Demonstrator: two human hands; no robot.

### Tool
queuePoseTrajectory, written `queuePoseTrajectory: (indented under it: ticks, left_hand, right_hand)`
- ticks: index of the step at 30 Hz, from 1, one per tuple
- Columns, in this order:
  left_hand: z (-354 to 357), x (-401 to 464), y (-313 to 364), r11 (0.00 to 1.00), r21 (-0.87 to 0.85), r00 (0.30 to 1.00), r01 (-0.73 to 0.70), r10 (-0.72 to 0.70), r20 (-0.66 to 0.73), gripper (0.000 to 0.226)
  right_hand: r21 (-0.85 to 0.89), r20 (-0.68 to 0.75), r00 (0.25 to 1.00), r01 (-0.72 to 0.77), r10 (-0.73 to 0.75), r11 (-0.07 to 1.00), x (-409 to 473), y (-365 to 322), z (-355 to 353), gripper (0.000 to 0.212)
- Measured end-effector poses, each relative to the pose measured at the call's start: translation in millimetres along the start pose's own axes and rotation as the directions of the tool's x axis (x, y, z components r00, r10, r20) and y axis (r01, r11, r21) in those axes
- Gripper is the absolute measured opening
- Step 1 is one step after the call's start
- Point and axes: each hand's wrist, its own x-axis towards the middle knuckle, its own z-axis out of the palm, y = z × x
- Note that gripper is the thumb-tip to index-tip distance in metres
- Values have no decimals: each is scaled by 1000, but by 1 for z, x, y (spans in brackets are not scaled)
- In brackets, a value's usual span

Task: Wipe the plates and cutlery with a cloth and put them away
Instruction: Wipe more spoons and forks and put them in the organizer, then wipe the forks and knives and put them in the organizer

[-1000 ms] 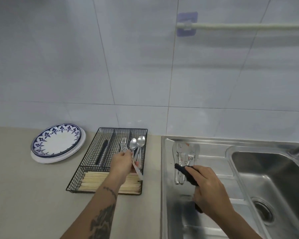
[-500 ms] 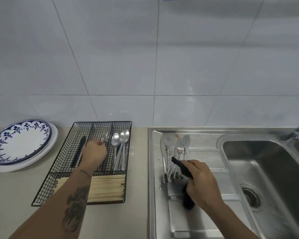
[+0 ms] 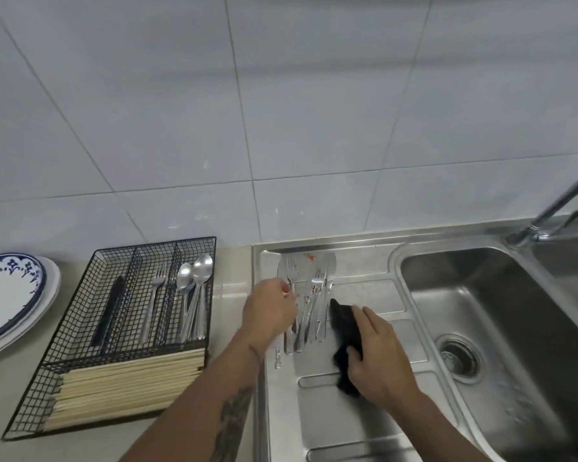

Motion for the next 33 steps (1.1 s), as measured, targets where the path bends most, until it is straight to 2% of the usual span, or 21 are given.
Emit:
queuePoseTrajectory:
  ticks: [3,7,11,15,21,27,30,33]
  left_hand:
    - [24,5,12,994,102,999,45,-44,-11,16]
    - [37,8,17,981,181,997,70,-65,-31,24]
    - [42,9,21,973,205,994,109,-108,-18,31]
    - [43,10,26,968,208,989,144,-144,-15,31]
    - [40,11,28,970,194,989,147,-144,-29,33]
    - [31,4,28,986,111,990,128,-121,-73,17]
    - [27,-2,32,995,-2,994,101,-101,-49,12]
    - [25,-15,34,996,-61,998,62,-62,0,8]
  right_hand:
    - [-17,15,1000,6,-6,1000,-14,2,9,79]
    - [-114,56,994,96,-90,989,-26,4,18,82]
    - [-132,35,996,90,-86,987,-22,-1,19,77]
    - [-147,21,1000,14,-11,989,-24,-10,21,78]
    - [-147,11,997,74,-73,986,-31,-4,33,92]
    - [-180,-42,974,212,-223,960,-33,11,25,73]
    - [-157,-45,976,202,-211,967,-30,15,13,66]
    - [-71,-82,987,131,-137,989,-32,20,1,63]
